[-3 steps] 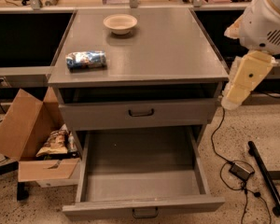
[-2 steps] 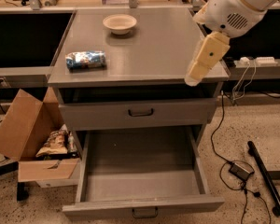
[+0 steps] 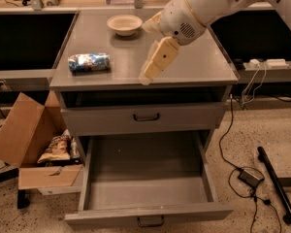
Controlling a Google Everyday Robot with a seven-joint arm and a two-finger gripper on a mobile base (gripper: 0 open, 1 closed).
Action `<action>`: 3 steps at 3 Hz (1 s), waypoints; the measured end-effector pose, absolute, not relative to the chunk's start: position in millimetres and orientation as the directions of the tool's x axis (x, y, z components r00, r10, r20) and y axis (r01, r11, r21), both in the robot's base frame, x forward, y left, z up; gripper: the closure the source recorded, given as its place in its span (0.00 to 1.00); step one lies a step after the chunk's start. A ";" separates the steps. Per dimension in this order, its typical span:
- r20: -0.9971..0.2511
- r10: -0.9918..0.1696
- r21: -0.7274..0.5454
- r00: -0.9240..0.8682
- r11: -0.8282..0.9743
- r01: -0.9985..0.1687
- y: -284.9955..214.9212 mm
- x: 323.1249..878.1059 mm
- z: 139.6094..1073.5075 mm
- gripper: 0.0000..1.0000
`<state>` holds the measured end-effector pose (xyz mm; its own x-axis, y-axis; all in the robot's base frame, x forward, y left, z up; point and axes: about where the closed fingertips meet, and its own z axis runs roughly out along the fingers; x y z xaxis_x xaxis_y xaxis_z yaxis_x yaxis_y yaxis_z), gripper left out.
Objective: Place redbull can into middle drawer
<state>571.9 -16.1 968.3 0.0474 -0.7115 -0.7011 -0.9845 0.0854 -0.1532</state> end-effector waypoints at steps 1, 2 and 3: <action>-0.702 -0.710 -0.151 0.045 0.088 -0.985 -15.8 576.3 965.2 0.00; -0.711 -0.703 -0.137 0.025 0.104 -0.985 -13.0 607.7 943.0 0.00; -0.719 -0.695 -0.127 0.018 0.106 -0.986 -4.9 658.3 911.4 0.00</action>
Offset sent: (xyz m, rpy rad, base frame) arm 0.0755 0.0020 -0.0509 0.0287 0.0278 -0.0431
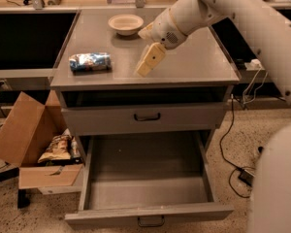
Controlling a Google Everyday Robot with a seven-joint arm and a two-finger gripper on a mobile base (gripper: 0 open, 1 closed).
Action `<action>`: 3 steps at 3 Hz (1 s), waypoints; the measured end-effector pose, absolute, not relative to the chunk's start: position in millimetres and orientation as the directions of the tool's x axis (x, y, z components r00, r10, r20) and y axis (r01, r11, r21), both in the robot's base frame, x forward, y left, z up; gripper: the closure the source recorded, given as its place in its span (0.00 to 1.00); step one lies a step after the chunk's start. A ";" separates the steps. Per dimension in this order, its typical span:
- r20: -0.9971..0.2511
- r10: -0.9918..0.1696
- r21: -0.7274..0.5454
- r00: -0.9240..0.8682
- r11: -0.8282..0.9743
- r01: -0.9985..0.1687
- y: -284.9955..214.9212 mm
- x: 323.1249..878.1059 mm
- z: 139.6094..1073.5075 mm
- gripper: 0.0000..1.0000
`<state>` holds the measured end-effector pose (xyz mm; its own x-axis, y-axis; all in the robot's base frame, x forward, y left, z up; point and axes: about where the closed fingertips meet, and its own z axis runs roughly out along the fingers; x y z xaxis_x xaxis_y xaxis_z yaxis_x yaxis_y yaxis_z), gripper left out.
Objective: Place redbull can into middle drawer
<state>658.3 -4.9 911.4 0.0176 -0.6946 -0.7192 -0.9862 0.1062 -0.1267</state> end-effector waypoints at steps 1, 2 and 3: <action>-0.755 -0.656 -0.134 0.018 0.127 -0.983 9.0 717.1 876.0 0.00; -0.800 -0.600 -0.153 0.033 0.150 -0.977 20.0 746.3 864.4 0.00; -0.814 -0.578 -0.164 0.048 0.150 -0.975 44.9 763.8 852.9 0.00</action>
Offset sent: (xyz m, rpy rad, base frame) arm 0.1252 0.0296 -0.0549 0.2146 -0.0881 -0.0505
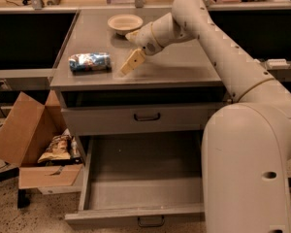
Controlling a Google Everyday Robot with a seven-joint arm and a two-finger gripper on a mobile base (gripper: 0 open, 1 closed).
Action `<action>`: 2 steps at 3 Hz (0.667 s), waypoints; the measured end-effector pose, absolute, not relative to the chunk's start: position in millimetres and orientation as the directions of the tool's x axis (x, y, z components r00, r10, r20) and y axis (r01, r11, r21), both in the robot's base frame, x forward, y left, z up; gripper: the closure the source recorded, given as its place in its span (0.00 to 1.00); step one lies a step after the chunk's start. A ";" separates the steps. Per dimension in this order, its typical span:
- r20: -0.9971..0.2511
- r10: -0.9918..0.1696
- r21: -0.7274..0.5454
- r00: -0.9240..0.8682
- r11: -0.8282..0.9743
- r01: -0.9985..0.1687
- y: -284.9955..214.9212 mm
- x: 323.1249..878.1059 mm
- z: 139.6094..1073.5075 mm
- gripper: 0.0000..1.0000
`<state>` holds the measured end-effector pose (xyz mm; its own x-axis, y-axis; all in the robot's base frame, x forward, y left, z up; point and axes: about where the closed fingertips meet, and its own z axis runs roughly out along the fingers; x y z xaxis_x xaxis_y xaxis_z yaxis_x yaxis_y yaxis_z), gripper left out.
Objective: Place redbull can into middle drawer
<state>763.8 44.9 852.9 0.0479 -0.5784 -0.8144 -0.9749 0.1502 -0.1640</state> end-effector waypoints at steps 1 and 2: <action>-0.844 -0.533 -0.154 0.059 0.135 -0.979 71.4 769.2 845.7 0.00; -0.880 -0.468 -0.136 0.077 0.094 -0.986 104.6 766.5 847.1 0.02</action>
Offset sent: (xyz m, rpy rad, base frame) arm 0.0029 0.0764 0.0005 0.1905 0.0090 0.1117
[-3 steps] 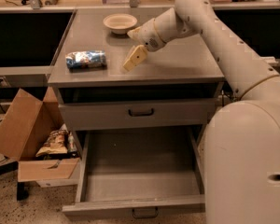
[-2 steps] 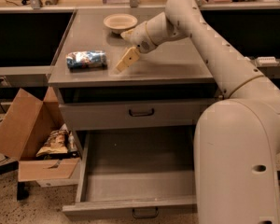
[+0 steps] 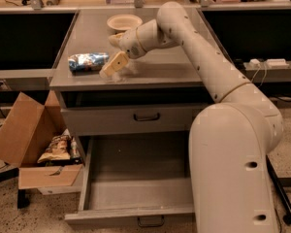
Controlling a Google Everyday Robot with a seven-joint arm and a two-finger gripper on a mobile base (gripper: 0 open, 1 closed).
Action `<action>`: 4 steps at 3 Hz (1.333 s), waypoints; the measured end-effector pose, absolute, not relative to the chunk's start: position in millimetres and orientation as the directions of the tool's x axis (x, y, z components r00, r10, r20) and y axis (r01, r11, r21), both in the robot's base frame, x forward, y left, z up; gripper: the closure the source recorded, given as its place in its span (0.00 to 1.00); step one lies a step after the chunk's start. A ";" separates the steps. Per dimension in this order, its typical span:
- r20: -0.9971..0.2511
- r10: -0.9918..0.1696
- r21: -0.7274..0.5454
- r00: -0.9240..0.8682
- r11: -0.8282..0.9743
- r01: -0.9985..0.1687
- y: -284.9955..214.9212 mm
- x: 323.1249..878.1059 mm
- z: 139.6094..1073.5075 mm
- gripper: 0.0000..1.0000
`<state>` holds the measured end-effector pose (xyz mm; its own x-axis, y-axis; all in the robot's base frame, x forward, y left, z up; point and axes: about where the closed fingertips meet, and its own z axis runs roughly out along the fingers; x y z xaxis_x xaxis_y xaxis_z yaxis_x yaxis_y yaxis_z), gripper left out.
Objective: Place redbull can into middle drawer
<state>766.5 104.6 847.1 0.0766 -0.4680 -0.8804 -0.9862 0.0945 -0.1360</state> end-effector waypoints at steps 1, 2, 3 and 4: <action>-0.889 -0.453 -0.119 0.066 0.089 -0.989 122.8 764.1 849.6 0.32; -0.887 -0.457 -0.116 0.058 0.101 -0.988 129.3 763.4 853.9 0.55; -0.872 -0.482 -0.176 0.088 0.140 -0.974 118.8 758.1 872.5 0.78; -0.837 -0.524 -0.264 0.159 0.132 -0.956 95.8 732.4 897.1 0.99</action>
Offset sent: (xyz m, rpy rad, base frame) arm -0.0034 0.0251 0.0161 0.0089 0.0152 -0.0317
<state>732.4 95.8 897.1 0.1591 -0.5239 -0.8368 -0.9555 0.1315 -0.2640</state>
